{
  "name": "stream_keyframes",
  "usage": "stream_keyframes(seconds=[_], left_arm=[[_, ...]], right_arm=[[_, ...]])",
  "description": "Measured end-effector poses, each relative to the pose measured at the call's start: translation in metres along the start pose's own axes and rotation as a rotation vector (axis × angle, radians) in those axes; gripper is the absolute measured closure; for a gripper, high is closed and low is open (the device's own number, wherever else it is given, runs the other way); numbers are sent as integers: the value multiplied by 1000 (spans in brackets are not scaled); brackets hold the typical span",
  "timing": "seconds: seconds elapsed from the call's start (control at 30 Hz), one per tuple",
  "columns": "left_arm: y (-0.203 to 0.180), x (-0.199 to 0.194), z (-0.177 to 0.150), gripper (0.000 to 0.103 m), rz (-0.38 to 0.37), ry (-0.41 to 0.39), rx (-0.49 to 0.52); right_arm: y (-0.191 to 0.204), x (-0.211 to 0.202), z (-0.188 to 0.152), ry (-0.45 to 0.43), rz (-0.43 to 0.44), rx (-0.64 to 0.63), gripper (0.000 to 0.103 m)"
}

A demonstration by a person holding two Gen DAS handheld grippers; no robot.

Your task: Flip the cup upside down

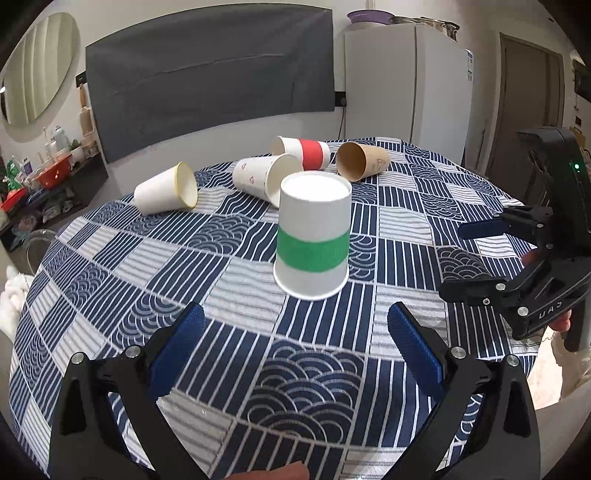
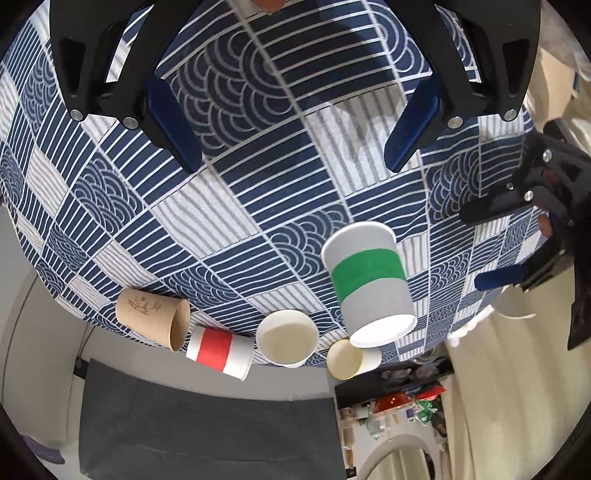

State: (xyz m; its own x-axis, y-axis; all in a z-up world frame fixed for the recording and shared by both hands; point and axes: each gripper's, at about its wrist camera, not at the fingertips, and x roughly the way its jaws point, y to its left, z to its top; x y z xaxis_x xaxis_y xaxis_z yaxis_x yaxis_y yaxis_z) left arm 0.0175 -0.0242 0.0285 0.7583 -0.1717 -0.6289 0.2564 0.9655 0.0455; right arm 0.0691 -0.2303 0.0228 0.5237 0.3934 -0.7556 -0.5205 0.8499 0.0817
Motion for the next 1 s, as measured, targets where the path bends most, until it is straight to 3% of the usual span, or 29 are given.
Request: stream_keyframes(seconds=[0.17, 0.3, 0.4, 0.53, 0.63, 1.0], left_arm=[[1, -11, -15, 6, 51, -17, -44], [4, -5, -26, 6, 73, 33, -88], [6, -5, -32, 6, 131, 4, -105], [13, -7, -34, 6, 99, -19, -176], [11, -9, -35, 6, 142, -51, -162], [12, -9, -40, 6, 131, -65, -168]], right_arm=[[11, -6, -10, -21, -26, 8, 8], [15, -9, -15, -64, -37, 49, 8], [22, -8, -19, -101, -71, 47, 8], [27, -9, -21, -142, -108, 36, 8], [26, -7, -23, -152, -118, 47, 8], [29, 10, -27, -140, -168, 75, 8]])
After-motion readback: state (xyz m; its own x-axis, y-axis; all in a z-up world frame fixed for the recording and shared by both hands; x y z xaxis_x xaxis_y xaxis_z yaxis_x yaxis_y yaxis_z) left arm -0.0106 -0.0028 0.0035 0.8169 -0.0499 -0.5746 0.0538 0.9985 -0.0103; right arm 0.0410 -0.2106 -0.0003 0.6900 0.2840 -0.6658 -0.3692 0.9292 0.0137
